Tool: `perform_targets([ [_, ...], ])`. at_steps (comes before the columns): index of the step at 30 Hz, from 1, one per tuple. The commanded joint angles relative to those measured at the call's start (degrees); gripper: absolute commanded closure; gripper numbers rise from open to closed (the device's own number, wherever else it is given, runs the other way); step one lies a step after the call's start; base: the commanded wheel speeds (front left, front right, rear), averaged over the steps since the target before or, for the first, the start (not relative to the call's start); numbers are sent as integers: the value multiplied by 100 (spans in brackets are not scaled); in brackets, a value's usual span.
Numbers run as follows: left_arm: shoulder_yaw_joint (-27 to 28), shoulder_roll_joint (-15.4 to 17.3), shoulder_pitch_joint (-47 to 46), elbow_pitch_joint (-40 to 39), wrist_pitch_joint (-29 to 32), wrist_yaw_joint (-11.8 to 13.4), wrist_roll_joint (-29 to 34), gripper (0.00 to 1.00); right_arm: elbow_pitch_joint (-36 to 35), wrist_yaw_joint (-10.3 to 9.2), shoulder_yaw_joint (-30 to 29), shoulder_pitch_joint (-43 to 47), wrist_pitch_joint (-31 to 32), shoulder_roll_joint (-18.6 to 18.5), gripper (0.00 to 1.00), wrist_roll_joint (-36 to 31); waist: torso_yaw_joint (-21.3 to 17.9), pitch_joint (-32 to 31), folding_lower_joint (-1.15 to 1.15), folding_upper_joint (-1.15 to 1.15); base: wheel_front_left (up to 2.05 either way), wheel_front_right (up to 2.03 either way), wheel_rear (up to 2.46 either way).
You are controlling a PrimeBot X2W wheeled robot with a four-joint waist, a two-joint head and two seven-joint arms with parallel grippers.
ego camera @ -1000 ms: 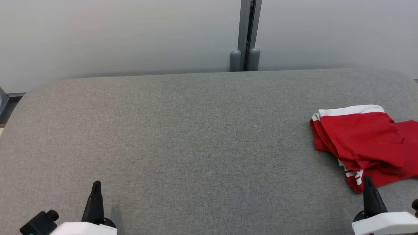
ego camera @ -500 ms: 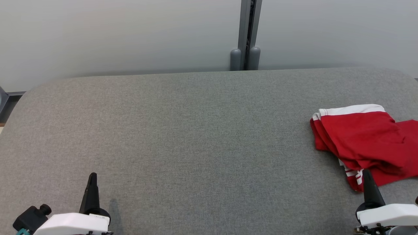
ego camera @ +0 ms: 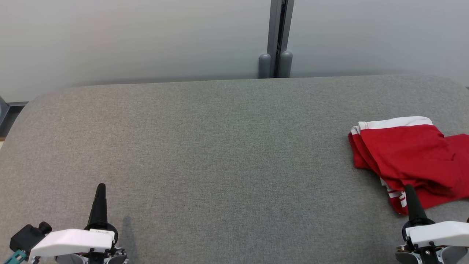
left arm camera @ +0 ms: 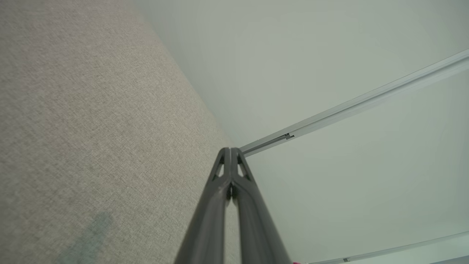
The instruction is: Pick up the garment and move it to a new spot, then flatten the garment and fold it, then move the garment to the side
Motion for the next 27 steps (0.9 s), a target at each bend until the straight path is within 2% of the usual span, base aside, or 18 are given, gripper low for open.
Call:
perform_targets([
  [1, 37, 34, -137, -67, 40, 24, -154, 100, -38, 2, -21, -137, 52, -64, 100, 169, 0, 2, 0, 0, 0, 0, 0],
  [27, 148, 50, -420, -146, 384, 120, -1393, 100, 118, 2, -9, -433, 366, -117, 100, 1656, 3, 44, 0, 0, 0, 0, 0],
])
